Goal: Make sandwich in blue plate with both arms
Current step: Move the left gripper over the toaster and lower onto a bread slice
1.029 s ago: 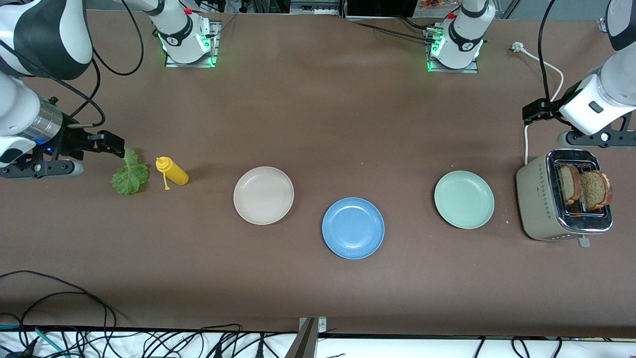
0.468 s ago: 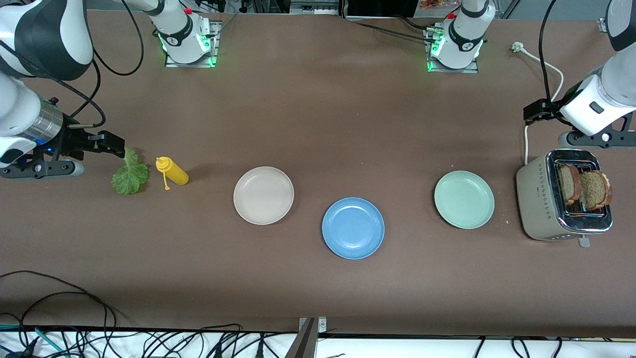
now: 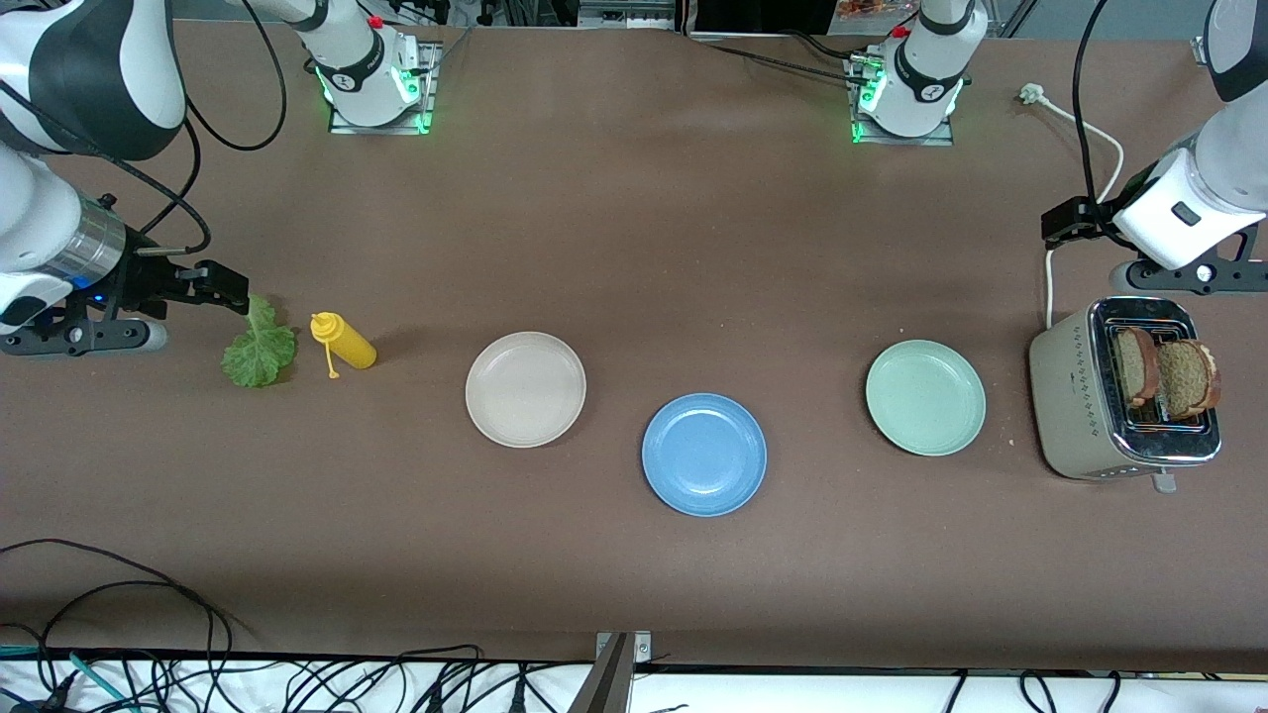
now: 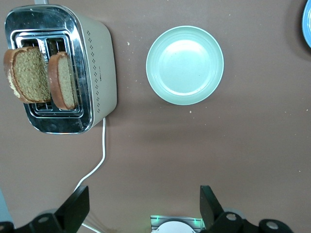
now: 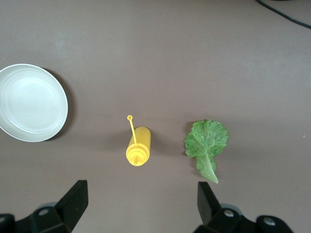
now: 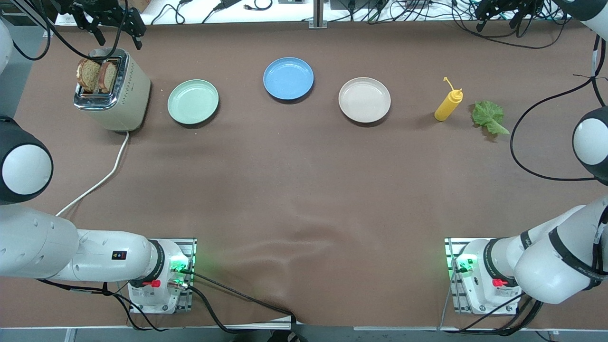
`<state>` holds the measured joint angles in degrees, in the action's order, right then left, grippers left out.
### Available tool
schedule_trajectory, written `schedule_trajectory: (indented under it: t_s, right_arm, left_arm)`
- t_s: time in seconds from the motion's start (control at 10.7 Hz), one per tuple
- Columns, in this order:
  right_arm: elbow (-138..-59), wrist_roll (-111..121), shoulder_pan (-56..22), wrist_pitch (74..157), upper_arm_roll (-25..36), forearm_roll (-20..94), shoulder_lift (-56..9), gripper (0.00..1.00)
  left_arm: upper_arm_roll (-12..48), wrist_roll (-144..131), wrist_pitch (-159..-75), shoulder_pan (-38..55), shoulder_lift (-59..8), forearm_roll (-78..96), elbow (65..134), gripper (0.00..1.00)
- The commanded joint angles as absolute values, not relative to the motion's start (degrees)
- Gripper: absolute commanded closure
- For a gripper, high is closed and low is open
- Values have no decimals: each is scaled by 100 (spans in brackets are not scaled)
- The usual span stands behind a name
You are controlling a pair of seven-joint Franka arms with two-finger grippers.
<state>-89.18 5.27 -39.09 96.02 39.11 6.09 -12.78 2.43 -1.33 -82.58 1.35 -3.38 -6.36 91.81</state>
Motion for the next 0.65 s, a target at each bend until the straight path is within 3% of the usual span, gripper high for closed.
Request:
schedule_trajectory:
  t_s: [0.0,0.56]
  right_arm:
    - [-8877,475,-3920,9580,3929,545,-1274,0]
    - [-8886,475,-3920,9554,3929,545,-1274,0]
  left_arm:
    - [229,-97,-8218,97,-351,-782,9167,0]
    - [229,360,-8497,-790,-816,-729,9158,0]
